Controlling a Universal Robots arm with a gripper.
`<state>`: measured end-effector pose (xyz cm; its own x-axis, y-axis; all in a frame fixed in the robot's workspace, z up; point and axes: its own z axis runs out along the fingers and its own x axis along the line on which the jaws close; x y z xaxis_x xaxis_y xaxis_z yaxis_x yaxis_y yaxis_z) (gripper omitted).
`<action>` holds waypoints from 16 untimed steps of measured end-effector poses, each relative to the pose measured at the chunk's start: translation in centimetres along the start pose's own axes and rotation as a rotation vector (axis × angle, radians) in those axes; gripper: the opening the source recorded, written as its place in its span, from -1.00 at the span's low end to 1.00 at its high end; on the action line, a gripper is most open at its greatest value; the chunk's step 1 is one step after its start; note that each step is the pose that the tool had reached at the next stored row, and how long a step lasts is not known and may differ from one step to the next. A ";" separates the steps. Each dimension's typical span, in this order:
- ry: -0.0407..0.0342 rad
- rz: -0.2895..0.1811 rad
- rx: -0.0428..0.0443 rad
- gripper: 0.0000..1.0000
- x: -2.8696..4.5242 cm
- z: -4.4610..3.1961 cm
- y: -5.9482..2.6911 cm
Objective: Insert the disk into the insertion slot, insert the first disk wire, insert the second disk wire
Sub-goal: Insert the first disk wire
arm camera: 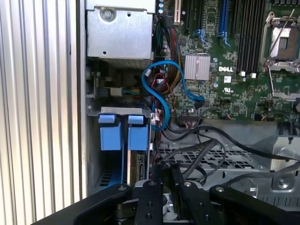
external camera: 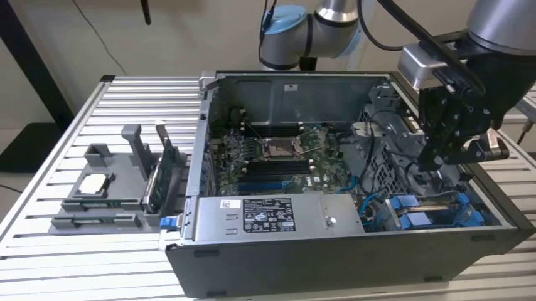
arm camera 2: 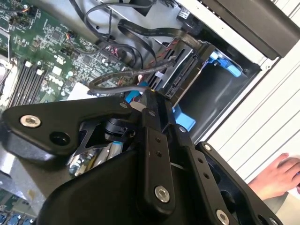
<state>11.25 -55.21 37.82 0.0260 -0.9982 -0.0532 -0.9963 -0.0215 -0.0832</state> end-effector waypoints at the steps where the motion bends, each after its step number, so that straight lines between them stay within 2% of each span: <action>1: 0.0000 0.000 0.0000 -0.62 0.05 0.13 -0.12; 6: 0.0000 0.000 -0.0003 -0.62 0.34 0.78 -0.84; 12: 0.0002 0.000 -0.0015 -0.62 1.04 1.63 -1.66; 16: -0.0001 0.001 -0.0063 -0.62 1.27 2.17 -2.31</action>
<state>13.77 -56.31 35.78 0.0253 -0.9983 -0.0533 -0.9968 -0.0211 -0.0769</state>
